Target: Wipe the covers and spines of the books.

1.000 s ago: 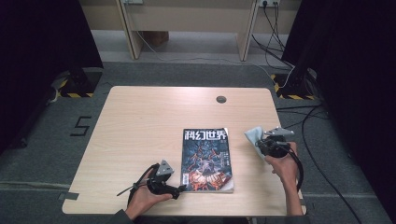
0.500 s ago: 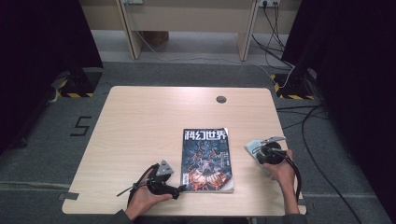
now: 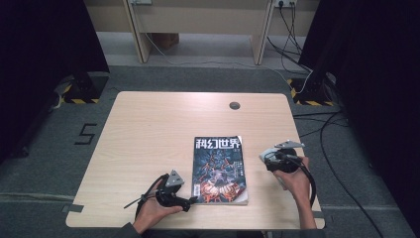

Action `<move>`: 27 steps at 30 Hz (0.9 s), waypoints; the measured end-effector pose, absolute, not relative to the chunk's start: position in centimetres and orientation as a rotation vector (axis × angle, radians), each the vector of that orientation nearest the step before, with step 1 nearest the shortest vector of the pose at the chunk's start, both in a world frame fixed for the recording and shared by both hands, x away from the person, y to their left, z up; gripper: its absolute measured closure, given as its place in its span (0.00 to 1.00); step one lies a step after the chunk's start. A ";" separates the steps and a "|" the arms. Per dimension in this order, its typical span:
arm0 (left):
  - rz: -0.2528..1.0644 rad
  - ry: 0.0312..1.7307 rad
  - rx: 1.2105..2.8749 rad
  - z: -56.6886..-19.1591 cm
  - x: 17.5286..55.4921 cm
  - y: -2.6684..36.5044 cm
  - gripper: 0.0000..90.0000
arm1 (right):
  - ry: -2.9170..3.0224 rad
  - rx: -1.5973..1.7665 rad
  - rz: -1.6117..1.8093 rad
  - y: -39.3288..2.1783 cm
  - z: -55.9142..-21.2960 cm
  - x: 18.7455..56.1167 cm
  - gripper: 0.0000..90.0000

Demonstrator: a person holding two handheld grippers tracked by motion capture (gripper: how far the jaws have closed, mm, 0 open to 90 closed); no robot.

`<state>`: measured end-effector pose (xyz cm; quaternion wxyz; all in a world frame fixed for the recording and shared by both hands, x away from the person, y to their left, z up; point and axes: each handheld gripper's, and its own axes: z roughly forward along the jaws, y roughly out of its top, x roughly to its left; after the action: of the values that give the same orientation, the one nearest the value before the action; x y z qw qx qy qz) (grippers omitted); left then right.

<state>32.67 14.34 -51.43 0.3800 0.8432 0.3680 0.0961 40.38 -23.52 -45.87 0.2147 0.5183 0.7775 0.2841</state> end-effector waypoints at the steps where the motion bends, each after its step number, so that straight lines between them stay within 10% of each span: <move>1: 0.245 0.938 2.155 -51.4 32.7 14.3 0.15 | 2.165 1.427 0.805 -23.0 -45.9 40.4 0.47; 27: 0.240 0.930 2.152 -51.5 32.8 14.4 0.15 | 2.452 1.244 0.824 -14.8 -49.0 40.1 0.41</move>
<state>32.78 14.35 -51.47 0.3827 0.8437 0.3646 0.0940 40.13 -14.84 -48.97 0.1353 0.4294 0.8464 0.2845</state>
